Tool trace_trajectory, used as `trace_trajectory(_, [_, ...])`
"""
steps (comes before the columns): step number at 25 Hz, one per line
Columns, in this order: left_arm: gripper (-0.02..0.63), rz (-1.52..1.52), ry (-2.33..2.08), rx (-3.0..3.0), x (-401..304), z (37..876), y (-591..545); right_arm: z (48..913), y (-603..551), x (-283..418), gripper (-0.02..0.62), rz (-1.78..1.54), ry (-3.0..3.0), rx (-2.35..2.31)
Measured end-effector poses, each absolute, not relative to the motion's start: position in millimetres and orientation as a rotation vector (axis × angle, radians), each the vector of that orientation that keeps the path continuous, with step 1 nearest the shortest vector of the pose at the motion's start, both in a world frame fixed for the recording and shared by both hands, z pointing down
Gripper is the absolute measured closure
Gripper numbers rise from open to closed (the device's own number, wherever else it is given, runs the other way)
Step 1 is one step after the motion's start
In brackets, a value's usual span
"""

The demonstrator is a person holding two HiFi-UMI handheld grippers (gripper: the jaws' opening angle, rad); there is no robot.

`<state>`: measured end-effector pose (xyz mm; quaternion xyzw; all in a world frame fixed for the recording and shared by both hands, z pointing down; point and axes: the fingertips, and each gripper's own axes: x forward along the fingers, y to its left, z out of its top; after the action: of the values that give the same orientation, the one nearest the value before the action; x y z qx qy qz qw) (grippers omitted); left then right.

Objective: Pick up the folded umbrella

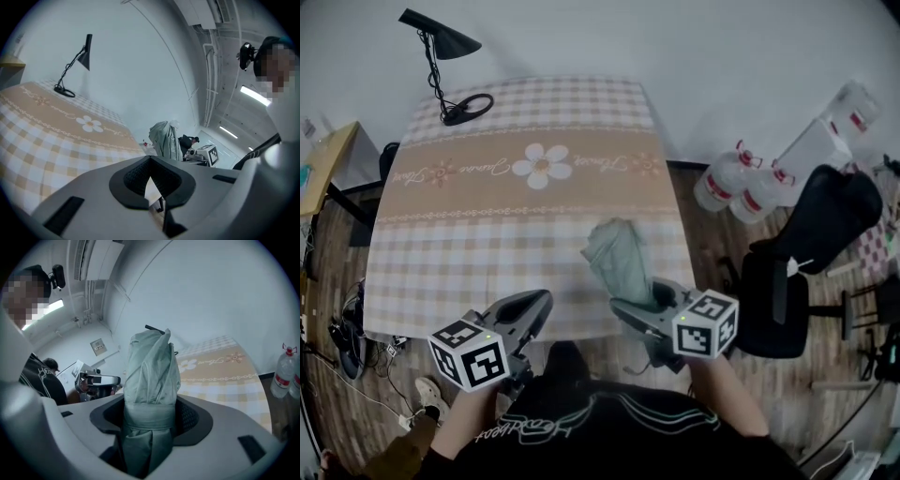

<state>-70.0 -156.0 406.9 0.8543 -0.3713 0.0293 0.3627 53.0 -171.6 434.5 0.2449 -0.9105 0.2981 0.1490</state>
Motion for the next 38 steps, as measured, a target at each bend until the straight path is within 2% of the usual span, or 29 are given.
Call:
trace_trajectory(16, [0.609, 0.005, -0.967, 2.35, -38, 344, -102, 361, -119, 82, 0.311, 0.754, -2.804, 0.746])
trace_trajectory(38, [0.609, 0.016, -0.949, 2.421, -10, 336, -73, 349, -98, 102, 0.312, 0.749, -2.85, 0.776])
